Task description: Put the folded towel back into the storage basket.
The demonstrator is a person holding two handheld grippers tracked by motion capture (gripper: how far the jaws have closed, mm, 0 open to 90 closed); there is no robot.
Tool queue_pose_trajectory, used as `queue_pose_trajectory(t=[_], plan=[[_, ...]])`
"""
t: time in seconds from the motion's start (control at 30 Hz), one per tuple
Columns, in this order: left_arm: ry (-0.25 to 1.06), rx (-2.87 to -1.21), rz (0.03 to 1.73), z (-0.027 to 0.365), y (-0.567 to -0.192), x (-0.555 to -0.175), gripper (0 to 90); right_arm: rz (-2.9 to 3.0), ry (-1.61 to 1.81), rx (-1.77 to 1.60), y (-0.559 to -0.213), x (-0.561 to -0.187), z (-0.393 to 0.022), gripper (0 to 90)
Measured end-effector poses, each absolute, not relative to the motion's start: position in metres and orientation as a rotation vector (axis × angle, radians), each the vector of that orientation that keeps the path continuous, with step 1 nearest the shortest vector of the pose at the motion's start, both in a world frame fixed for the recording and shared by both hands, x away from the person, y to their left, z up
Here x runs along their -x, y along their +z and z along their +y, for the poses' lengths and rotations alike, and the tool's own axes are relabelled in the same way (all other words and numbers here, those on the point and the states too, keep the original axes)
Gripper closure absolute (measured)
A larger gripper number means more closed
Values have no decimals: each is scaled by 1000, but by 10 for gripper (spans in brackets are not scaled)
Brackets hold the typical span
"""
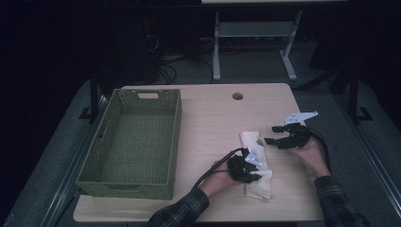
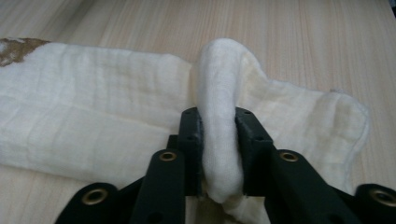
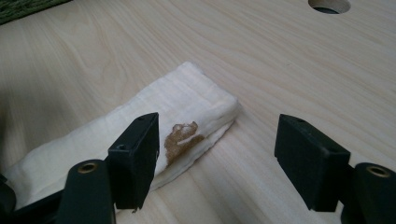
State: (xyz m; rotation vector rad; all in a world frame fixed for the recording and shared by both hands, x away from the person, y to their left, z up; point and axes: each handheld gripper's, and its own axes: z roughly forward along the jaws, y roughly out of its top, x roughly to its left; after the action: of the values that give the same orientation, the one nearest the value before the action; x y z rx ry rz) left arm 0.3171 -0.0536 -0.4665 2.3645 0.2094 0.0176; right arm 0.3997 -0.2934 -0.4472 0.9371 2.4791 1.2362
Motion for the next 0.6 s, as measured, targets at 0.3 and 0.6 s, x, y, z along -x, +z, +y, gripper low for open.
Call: queue_pose_trajectory(t=[0.3,0.6], plan=[[-47,-2357,299,-38,-461,-311,784,2559,1298,-778,-438,-398,-285,299],[-81,-2344,342,-14,-458,-295,783,2723,1235,-552,-434,-411,-254,293]])
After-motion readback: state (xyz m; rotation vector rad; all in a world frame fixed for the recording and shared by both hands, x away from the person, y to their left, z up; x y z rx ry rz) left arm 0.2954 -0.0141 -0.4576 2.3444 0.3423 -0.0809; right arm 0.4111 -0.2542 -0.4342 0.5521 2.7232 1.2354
